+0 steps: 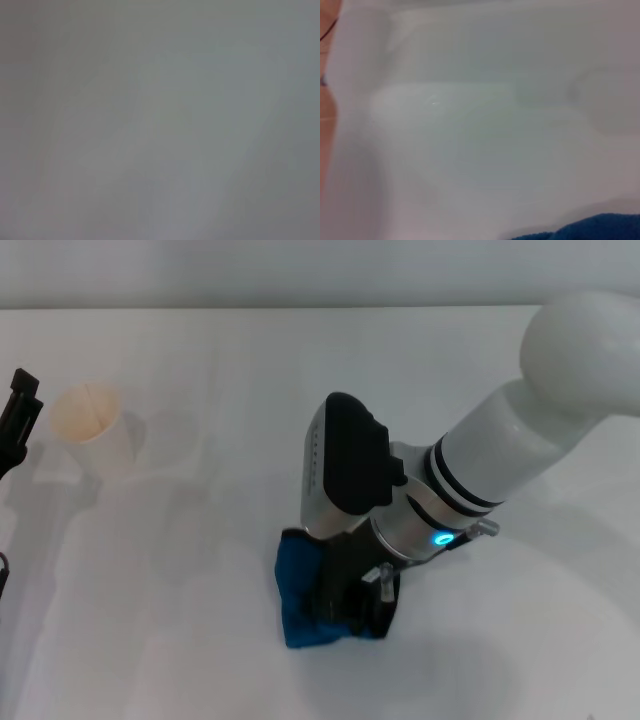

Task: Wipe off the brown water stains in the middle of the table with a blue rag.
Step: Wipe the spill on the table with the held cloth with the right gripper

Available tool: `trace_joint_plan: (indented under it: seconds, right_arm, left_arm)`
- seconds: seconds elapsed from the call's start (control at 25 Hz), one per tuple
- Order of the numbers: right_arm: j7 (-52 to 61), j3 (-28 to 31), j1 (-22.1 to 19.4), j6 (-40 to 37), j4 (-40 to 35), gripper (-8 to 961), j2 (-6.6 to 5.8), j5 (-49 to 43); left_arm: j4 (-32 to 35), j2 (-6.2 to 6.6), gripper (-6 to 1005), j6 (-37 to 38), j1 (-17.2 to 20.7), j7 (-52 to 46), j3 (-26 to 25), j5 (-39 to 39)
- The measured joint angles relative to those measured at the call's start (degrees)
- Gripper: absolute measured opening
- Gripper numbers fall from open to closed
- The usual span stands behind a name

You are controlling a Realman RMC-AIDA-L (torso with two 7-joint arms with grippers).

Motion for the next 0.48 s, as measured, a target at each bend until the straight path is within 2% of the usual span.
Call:
trace_joint_plan:
  seconds: [0.28,0.48]
  right_arm:
    - [0.1,-1.0,-0.6,11.0,1.9,12,-0.01,-0.1]
    - [0.2,-0.8,-0.9,15.5,4.1,12,-0.02,-0.1]
  left_arm:
    - [0.0,0.00,876,0.0,-0.1,0.0,0.0,-0.2]
    - [0.1,0.00,876,0.0,0.3,0.0,0.0,-0.3]
